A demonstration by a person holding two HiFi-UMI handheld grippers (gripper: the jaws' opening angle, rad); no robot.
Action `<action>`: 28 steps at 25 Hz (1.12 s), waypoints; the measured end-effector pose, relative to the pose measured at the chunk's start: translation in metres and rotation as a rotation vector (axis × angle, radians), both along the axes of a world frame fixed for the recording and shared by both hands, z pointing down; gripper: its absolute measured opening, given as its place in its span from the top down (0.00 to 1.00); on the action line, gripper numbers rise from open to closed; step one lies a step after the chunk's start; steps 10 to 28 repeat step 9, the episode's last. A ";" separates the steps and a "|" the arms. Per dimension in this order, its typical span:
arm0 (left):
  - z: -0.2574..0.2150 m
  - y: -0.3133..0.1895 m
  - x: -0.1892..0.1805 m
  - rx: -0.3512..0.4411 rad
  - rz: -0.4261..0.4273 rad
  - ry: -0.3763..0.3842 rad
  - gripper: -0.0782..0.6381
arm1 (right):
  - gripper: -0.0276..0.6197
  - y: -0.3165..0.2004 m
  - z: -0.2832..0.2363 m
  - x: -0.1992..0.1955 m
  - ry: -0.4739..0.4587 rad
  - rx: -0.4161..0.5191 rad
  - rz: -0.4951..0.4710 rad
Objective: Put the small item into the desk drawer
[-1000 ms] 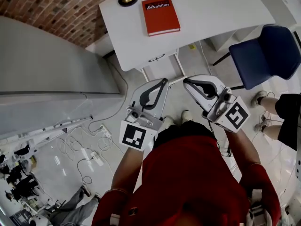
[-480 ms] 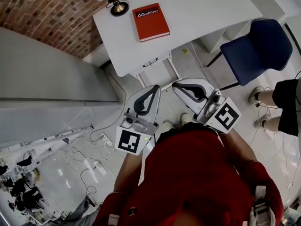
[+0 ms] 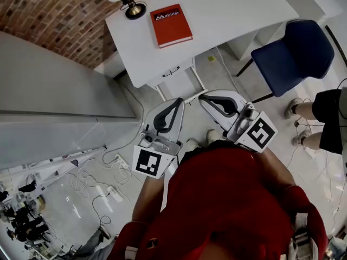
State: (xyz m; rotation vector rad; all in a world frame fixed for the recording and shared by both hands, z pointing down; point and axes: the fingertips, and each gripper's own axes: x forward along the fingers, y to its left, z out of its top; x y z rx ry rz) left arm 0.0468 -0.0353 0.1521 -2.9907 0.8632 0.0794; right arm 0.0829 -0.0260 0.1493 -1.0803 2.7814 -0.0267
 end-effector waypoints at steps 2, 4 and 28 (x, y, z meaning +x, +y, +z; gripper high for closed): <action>0.000 0.001 0.000 -0.002 -0.003 0.003 0.88 | 0.94 0.002 0.002 0.000 0.004 -0.007 -0.006; 0.000 0.002 -0.001 -0.001 -0.003 0.005 0.88 | 0.94 0.004 0.005 0.000 0.012 -0.014 -0.010; 0.001 0.003 -0.002 -0.003 -0.007 0.015 0.88 | 0.94 0.004 0.003 -0.002 0.005 -0.006 -0.006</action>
